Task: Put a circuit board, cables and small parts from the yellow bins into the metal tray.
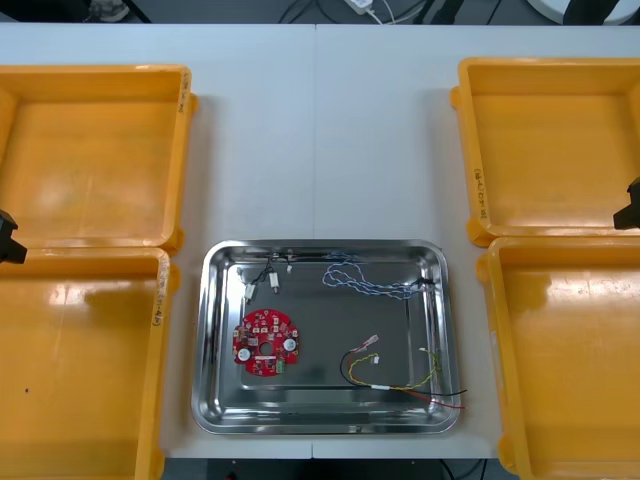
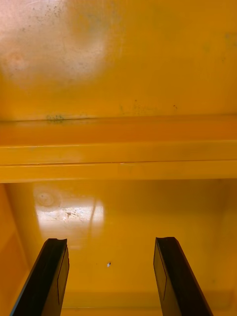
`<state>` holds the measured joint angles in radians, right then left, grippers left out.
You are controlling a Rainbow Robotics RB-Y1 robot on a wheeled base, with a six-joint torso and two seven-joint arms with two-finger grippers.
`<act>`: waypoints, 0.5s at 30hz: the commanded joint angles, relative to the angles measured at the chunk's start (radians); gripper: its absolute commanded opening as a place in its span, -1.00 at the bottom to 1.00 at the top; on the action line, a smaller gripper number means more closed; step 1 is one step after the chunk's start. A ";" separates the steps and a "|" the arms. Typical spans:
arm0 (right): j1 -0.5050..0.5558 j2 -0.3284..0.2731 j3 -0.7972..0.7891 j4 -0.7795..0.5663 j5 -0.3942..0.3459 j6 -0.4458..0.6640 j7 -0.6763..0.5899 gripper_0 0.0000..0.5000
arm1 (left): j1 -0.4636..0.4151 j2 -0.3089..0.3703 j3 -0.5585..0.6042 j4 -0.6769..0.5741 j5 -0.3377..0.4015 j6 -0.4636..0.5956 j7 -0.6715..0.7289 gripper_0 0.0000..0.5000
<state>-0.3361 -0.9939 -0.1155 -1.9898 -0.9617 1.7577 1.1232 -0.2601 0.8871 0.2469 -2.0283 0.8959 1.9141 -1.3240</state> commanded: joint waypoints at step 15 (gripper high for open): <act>0.006 -0.049 -0.035 -0.009 0.003 -0.007 -0.002 1.00 | 0.013 0.049 0.032 -0.010 0.008 0.006 -0.075 1.00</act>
<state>-0.3361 -0.9939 -0.1155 -1.9898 -0.9617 1.7577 1.1232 -0.2601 0.8871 0.2469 -2.0283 0.8959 1.9141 -1.3240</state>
